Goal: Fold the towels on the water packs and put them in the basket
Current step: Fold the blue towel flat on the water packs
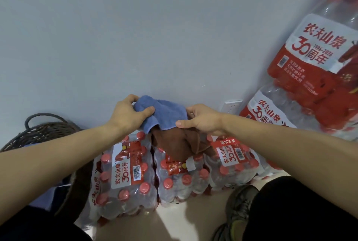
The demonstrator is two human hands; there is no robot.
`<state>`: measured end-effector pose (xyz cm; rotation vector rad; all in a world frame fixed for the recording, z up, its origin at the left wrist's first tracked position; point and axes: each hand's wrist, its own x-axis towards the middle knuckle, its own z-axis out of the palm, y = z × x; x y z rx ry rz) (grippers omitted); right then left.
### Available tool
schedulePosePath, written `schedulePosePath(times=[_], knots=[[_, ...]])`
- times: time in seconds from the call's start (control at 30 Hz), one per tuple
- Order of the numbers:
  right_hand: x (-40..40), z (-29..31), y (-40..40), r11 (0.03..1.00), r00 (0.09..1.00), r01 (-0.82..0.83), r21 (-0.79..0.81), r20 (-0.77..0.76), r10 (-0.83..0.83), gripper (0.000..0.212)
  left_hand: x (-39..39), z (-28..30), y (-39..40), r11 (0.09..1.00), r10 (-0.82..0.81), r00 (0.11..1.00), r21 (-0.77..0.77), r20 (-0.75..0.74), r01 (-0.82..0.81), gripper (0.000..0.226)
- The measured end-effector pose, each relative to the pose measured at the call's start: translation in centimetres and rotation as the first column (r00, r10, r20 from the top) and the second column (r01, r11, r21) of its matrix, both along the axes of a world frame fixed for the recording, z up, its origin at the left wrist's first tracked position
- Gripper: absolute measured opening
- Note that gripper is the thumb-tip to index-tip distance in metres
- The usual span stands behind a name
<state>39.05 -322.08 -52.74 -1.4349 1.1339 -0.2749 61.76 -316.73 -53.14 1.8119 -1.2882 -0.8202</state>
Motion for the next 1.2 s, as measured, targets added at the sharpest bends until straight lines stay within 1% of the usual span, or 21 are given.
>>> schedulePosePath(times=[0.07,0.1,0.13,0.17,0.27,0.33,0.4,0.47,0.5,0.57,0.63,0.67,0.73,0.8,0.83,0.9,0.97,1.07,1.13,1.17,1.2], knots=[[-0.8,0.5,-0.1,1.000,0.999,0.021,0.014,0.025,-0.021,0.042,0.8,-0.1,0.0,0.999,-0.045,0.979,0.017,0.200,0.043,0.027],[-1.1,0.8,-0.1,0.999,0.998,0.044,-0.001,0.037,-0.044,0.045,1.2,-0.2,0.0,0.997,-0.078,0.963,0.041,0.256,0.070,0.024],[-1.5,1.1,-0.2,0.997,0.996,0.073,-0.023,0.049,-0.072,0.046,1.5,-0.3,0.0,0.992,-0.122,0.952,0.071,0.280,0.106,0.023],[-1.9,1.4,-0.3,0.994,0.993,0.105,-0.043,0.064,-0.102,0.043,1.6,-0.4,0.0,0.984,-0.170,0.942,0.102,0.290,0.146,0.024],[-2.9,2.4,-0.5,0.983,0.976,0.177,-0.059,0.136,-0.168,0.023,1.5,-0.3,0.3,0.960,-0.265,0.910,0.171,0.319,0.220,0.027],[-3.7,2.9,-0.6,0.978,0.973,0.198,-0.065,0.131,-0.188,0.019,1.2,-0.1,0.4,0.957,-0.272,0.905,0.188,0.326,0.220,0.028],[-4.8,3.5,-0.8,0.975,0.978,0.202,-0.094,0.076,-0.195,0.015,0.9,0.2,0.4,0.960,-0.262,0.912,0.187,0.317,0.211,0.029],[-6.1,3.8,-1.1,0.952,0.962,0.270,-0.145,0.070,-0.262,0.007,0.8,0.6,0.3,0.964,-0.246,0.913,0.180,0.325,0.196,0.029],[-6.8,4.0,-1.4,0.923,0.942,0.335,-0.192,0.097,-0.321,0.006,0.8,0.8,0.3,0.965,-0.241,0.912,0.181,0.332,0.189,0.029],[-8.1,4.4,-1.9,0.822,0.901,0.432,-0.370,0.146,-0.408,0.007,0.7,1.0,0.3,0.962,-0.250,0.908,0.191,0.337,0.194,0.028],[-8.8,5.2,-2.5,0.697,0.894,0.422,-0.579,0.139,-0.426,0.011,0.0,1.2,0.2,0.953,-0.288,0.883,0.197,0.370,0.228,0.027],[-8.9,5.6,-2.7,0.645,0.894,0.404,-0.649,0.130,-0.429,0.010,-0.4,1.3,0.1,0.950,-0.304,0.871,0.194,0.386,0.245,0.027],[-9.0,6.3,-3.0,0.566,0.894,0.368,-0.738,0.114,-0.433,0.008,-1.3,1.4,0.1,0.947,-0.318,0.863,0.179,0.393,0.267,0.025],[-9.4,6.8,-3.1,0.498,0.877,0.374,-0.783,0.124,-0.464,0.003,-2.0,1.5,0.1,0.944,-0.328,0.871,0.170,0.366,0.284,0.024],[-9.7,6.9,-3.1,0.451,0.855,0.401,-0.797,0.149,-0.497,0.002,-2.2,1.5,0.0,0.943,-0.331,0.873,0.168,0.359,0.289,0.024],[-10.5,7.2,-3.3,0.340,0.780,0.502,-0.795,0.246,-0.575,0.008,-2.1,1.5,-0.1,0.943,-0.330,0.866,0.168,0.375,0.287,0.025],[-11.3,7.6,-3.5,0.253,0.701,0.601,-0.758,0.348,-0.622,0.010,-1.8,1.5,-0.2,0.945,-0.324,0.850,0.178,0.414,0.274,0.025],[-12.0,7.5,-3.4,0.139,0.639,0.633,-0.761,0.413,-0.649,0.008,-1.2,1.2,-0.2,0.943,-0.326,0.849,0.202,0.415,0.263,0.022],[-12.0,7.0,-3.3,0.094,0.635,0.620,-0.779,0.428,-0.643,0.004,-0.8,0.8,-0.2,0.936,-0.341,0.861,0.225,0.378,0.272,0.019],[-12.0,6.6,-3.2,0.102,0.647,0.594,-0.798,0.400,-0.649,0.004,-0.7,0.7,-0.2,0.930,-0.353,0.860,0.239,0.369,0.280,0.018],[-12.0,6.0,-3.2,0.148,0.670,0.553,-0.820,0.333,-0.664,0.005,-0.6,0.7,-0.2,0.924,-0.366,0.855,0.250,0.368,0.288,0.017]])
